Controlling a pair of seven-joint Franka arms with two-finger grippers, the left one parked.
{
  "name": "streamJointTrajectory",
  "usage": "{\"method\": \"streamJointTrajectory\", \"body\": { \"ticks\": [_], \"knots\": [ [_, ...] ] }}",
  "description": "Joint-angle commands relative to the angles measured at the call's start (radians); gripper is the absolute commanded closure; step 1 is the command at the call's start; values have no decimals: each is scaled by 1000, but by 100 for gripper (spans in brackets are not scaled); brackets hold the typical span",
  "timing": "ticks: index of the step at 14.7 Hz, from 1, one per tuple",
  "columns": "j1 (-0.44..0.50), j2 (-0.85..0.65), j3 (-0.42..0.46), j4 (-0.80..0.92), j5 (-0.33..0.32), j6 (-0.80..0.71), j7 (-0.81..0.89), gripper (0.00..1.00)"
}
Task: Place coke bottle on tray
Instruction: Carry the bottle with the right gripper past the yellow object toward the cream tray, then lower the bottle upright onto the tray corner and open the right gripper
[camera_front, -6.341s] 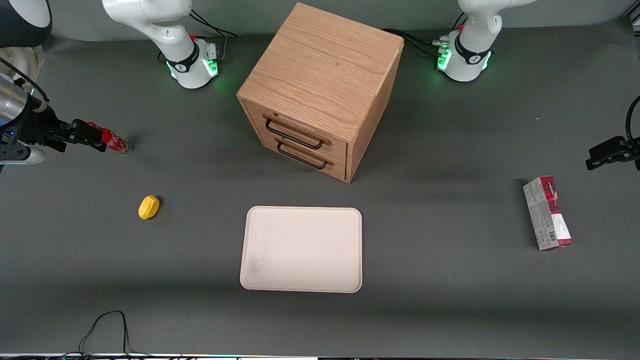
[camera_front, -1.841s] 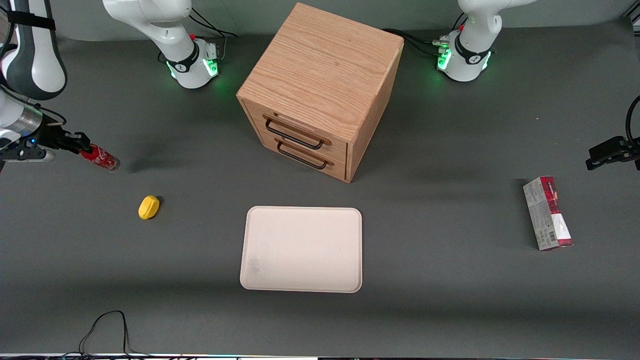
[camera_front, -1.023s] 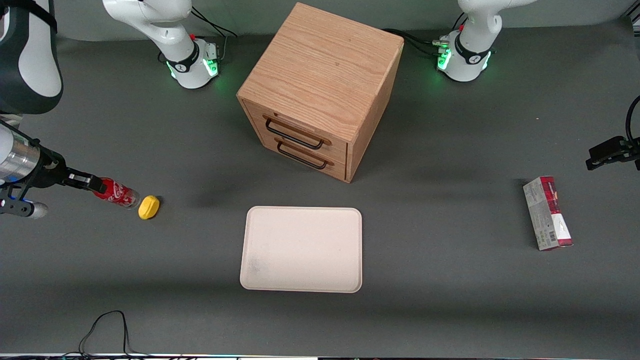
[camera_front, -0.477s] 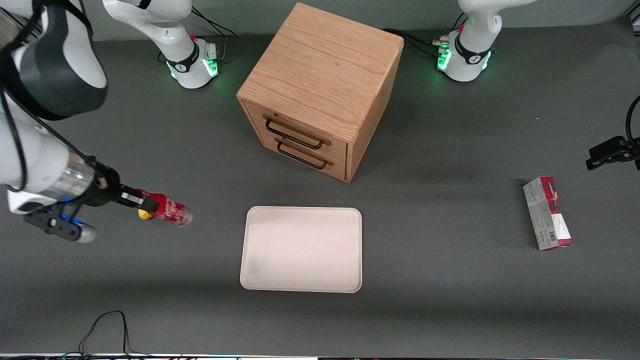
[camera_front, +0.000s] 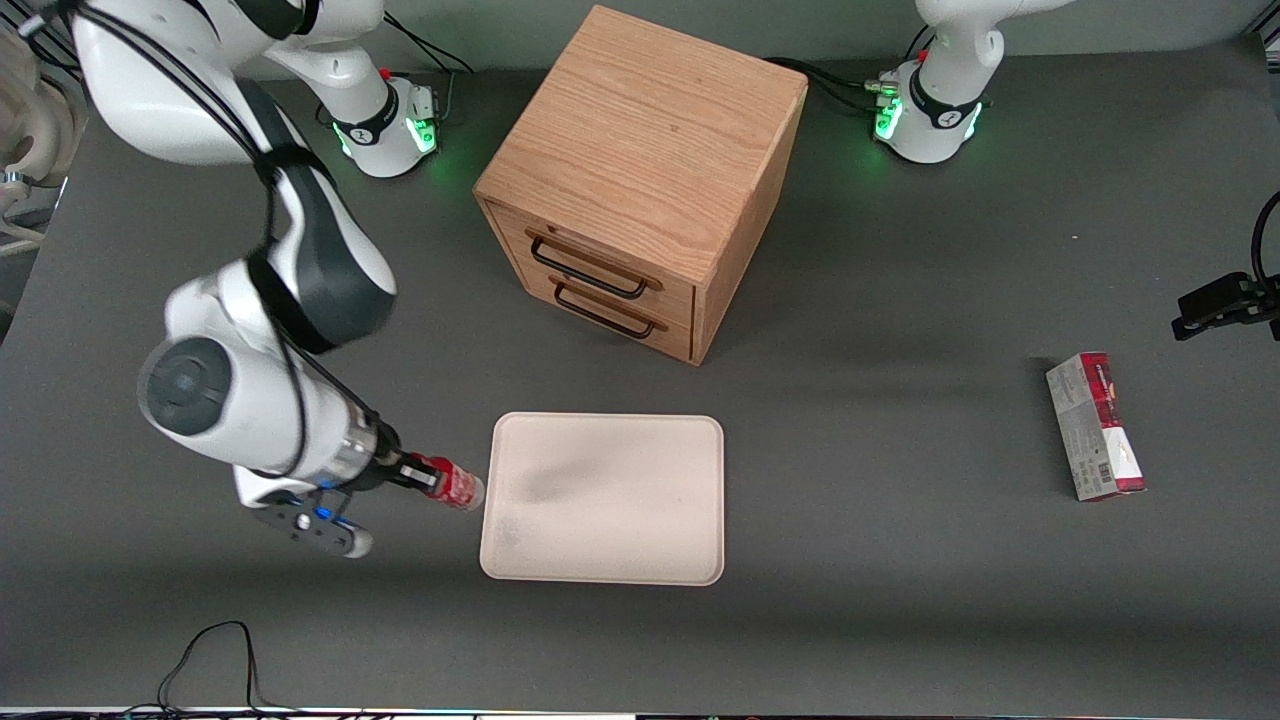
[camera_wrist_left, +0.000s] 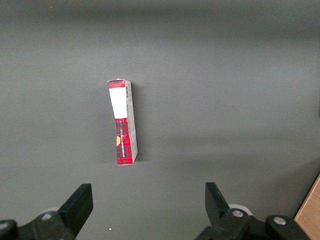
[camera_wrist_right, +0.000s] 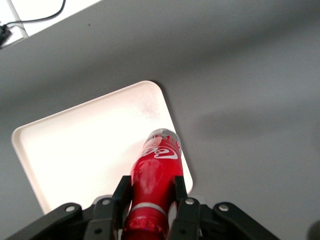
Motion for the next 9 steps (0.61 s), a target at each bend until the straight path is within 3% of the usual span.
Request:
{"method": "streamJointTrajectory", "body": {
  "ticks": [1,9],
  "knots": [
    [24,92,8,69,-48,52,31,100],
    [41,177,8,59,-87,189,33,100]
  ]
}}
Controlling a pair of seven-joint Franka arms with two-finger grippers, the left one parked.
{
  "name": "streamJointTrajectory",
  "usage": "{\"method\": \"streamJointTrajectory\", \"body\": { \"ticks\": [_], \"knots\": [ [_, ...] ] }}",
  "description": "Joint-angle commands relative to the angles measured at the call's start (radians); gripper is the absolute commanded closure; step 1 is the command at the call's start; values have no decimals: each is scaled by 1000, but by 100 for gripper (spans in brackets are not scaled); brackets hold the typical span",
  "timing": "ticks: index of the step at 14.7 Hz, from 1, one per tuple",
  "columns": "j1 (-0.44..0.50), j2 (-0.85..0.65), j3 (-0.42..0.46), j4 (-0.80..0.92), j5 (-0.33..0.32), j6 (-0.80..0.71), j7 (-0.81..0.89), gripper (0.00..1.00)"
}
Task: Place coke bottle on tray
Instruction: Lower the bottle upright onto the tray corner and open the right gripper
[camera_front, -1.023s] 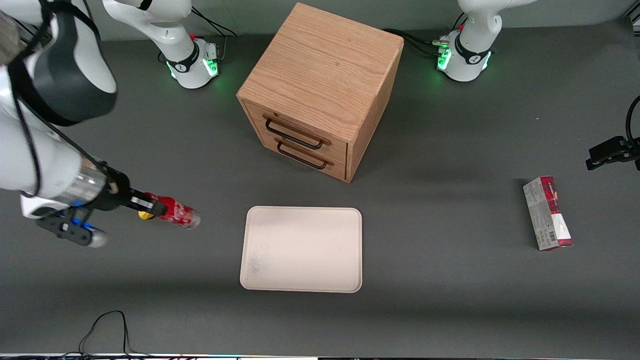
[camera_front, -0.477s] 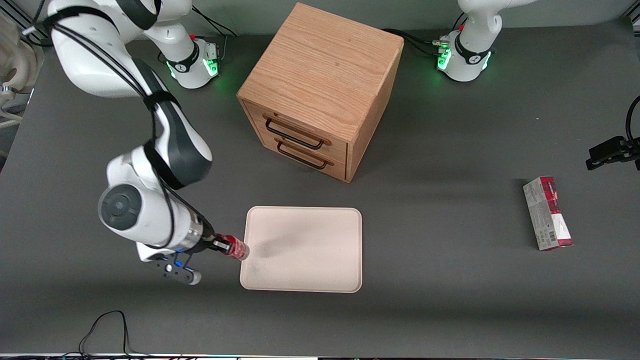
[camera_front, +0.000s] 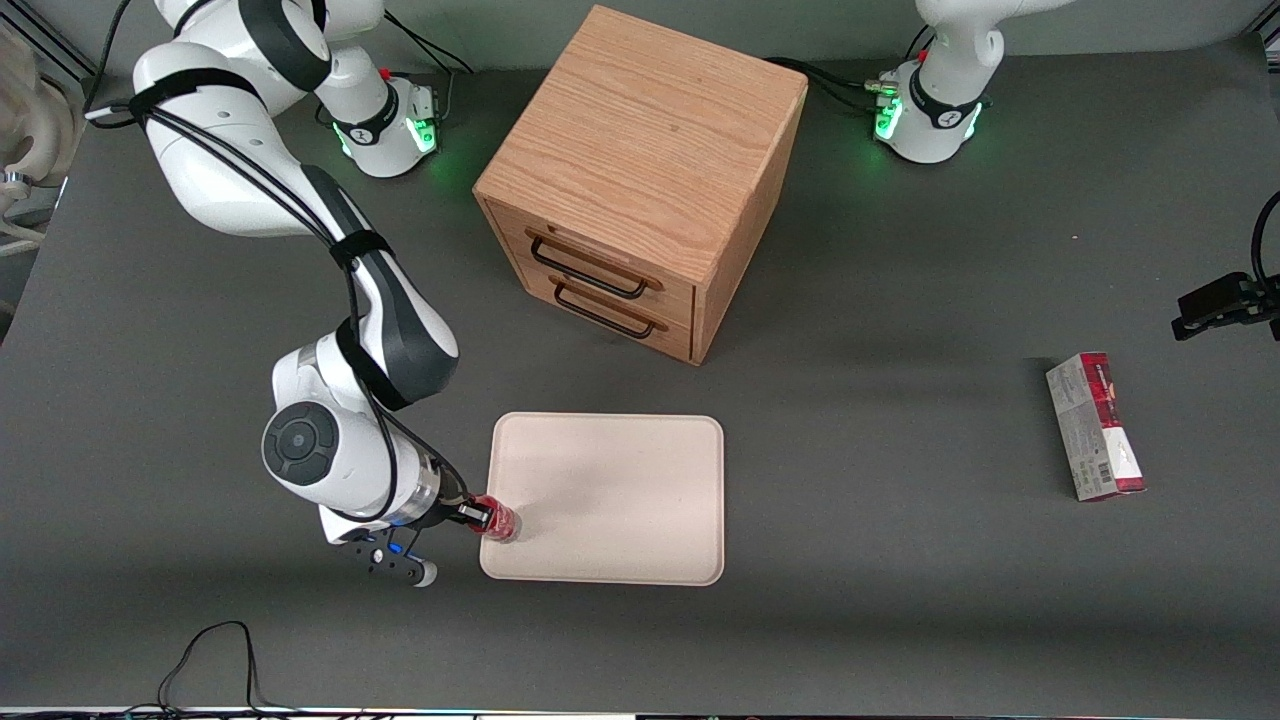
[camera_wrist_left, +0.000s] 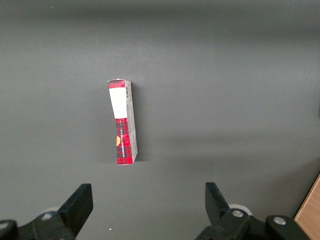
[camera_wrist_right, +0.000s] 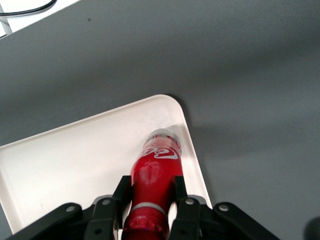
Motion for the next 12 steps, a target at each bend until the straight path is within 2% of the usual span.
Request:
{"method": "streamJointTrajectory", "body": {
  "ticks": [1,2,5,6,7,12],
  "knots": [
    [18,37,8,42,-40,21,31,100],
    [19,40,8,42,-43,27,33,91],
    [24,45,6,41,-43,39,37,38],
    [24,46,6,39,-45,47,37,6],
    [24,46,6,38,-46,59,37,0],
    [18,41,3,47,-49,102,42,0]
  ]
}}
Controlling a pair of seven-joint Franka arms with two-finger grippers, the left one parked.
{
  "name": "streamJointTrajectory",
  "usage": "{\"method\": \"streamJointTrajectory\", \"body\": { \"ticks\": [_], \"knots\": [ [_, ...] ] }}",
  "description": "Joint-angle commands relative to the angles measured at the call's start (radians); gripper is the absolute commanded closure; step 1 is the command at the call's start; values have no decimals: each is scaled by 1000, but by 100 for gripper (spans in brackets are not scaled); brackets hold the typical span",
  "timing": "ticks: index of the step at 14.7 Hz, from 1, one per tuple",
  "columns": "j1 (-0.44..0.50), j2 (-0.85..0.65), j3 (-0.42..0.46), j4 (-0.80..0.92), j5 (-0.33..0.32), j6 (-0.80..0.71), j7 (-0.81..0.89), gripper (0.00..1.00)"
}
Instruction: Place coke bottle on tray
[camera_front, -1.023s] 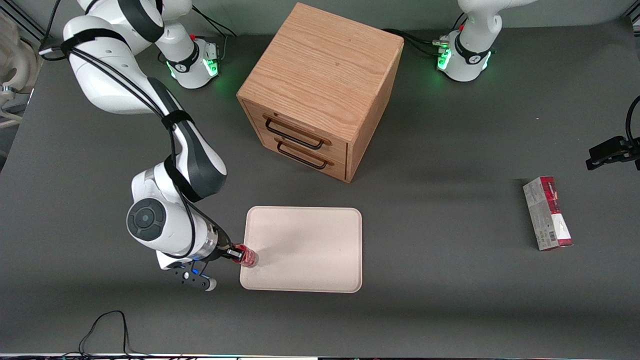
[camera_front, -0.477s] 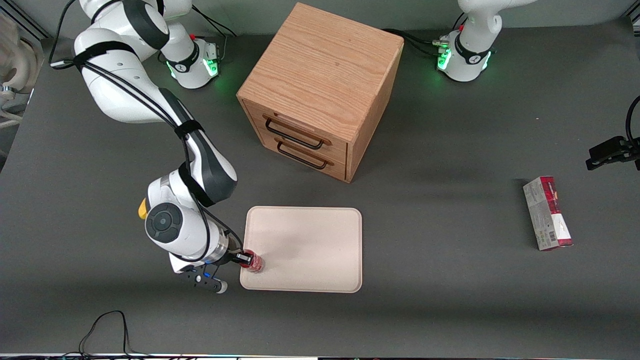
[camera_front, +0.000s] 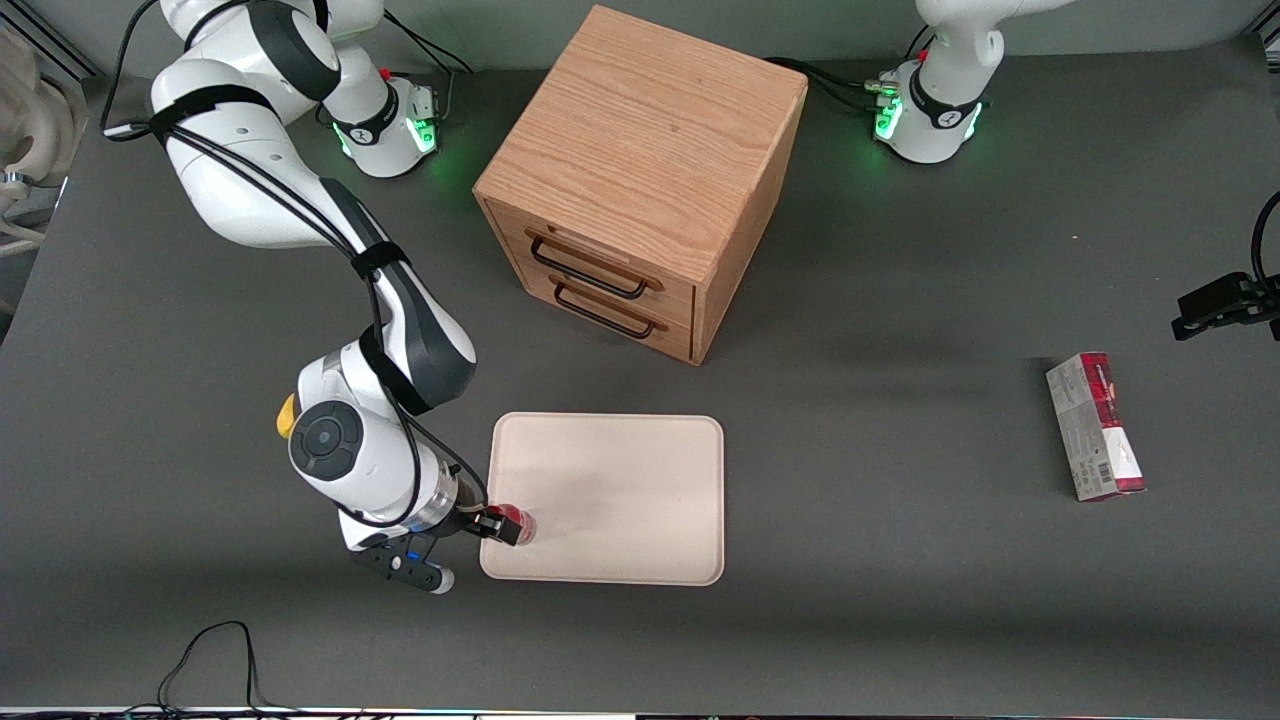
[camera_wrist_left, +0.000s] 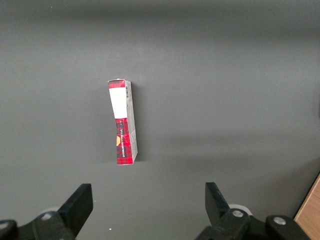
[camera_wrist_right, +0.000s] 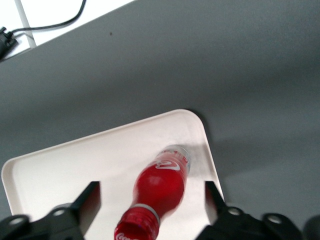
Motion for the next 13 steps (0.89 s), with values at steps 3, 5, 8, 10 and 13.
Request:
{"method": "streamJointTrajectory", "body": {
  "ticks": [3,5,8,10,13],
  "knots": [
    [1,-42,-19,24,-32,-19,18,0],
    [6,-111,-59,-8,-27,-118,-94,0],
    [11,-269,-140,-151,54,-201,-286,0],
    [20,-382,-206,-270,103,-236,-423,0],
    [17,-545,-283,-413,151,-302,-612,0]
  ]
}}
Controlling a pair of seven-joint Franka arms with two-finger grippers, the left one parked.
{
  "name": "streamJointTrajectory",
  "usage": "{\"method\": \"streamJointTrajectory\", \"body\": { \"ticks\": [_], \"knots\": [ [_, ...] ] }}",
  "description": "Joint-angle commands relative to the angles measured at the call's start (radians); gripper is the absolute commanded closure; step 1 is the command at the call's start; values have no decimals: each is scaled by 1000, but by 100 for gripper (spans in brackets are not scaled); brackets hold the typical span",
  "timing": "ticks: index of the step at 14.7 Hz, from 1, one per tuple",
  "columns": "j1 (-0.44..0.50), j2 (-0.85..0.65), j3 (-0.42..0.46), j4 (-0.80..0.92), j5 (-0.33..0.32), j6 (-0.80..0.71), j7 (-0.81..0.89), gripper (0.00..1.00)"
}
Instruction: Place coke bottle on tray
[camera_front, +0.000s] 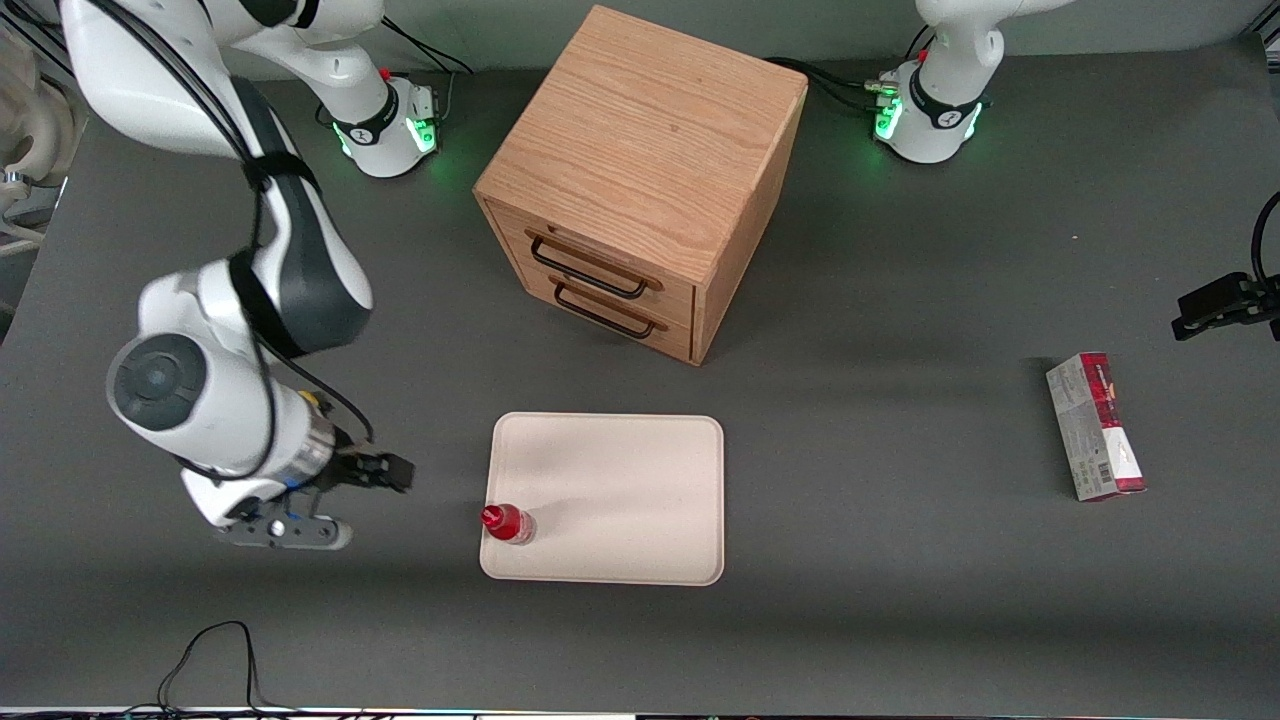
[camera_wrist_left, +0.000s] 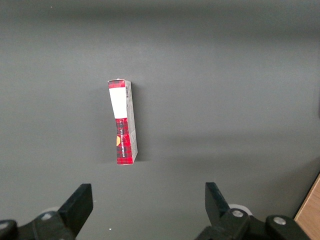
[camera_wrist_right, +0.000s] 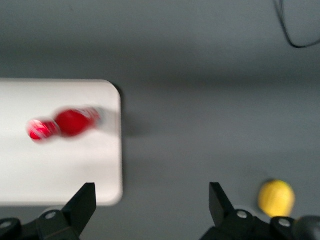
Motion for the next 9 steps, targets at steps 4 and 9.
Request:
{"method": "streamJointTrajectory", "body": {
  "ticks": [4,9],
  "knots": [
    [-20,-411,-142,-381,130,-79,-245,0],
    [-71,-606,-185,-471,150,-203,-284,0]
  ]
}}
